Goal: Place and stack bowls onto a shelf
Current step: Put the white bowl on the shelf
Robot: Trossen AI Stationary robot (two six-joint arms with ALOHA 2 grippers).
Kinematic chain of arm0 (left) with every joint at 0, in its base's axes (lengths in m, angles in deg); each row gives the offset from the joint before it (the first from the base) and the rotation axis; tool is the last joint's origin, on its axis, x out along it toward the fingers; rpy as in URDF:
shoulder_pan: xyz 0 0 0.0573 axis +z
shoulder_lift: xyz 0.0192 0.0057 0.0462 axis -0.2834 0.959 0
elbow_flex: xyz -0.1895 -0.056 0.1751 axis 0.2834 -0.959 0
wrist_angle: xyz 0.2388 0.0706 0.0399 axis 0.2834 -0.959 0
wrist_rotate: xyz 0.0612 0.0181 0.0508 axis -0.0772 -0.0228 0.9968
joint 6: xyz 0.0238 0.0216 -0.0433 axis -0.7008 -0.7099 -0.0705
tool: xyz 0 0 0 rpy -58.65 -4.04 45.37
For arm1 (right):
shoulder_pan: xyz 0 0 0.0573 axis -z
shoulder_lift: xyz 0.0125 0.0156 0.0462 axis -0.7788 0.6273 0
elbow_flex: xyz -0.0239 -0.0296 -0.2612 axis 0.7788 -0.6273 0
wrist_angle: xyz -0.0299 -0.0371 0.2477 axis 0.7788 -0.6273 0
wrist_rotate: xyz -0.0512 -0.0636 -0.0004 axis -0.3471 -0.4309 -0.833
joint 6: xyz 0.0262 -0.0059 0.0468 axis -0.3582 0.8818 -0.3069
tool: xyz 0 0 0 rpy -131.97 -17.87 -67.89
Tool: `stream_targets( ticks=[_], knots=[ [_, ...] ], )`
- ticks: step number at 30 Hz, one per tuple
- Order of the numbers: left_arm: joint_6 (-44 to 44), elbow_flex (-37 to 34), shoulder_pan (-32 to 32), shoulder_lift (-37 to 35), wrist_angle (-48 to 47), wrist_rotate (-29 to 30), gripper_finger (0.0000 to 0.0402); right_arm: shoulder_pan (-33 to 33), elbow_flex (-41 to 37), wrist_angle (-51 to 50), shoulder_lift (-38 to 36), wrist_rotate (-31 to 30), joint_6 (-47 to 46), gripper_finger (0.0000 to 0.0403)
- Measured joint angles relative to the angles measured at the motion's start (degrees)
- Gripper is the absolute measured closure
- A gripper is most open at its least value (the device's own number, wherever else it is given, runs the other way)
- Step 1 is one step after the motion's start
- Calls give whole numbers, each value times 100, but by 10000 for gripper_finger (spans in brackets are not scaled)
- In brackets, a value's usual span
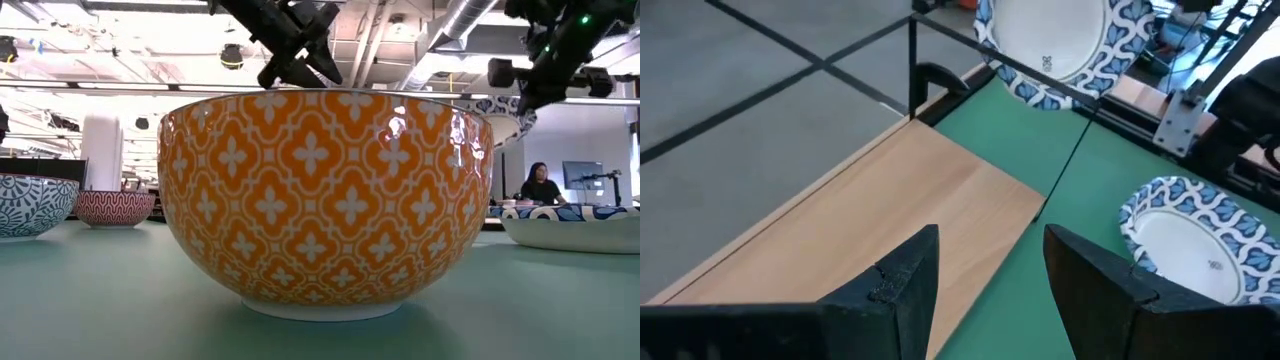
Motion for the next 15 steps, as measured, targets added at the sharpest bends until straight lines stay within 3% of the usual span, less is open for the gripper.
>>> stream_targets(
  ticks=[11,15],
  knots=[
    [53,0,-46,-82,84,-253,236,-722,309,2074,57,-96,2081,379],
    [71,0,-142,-86,168,-250,236,-959,313,2379,128,-79,2456,379]
  ],
)
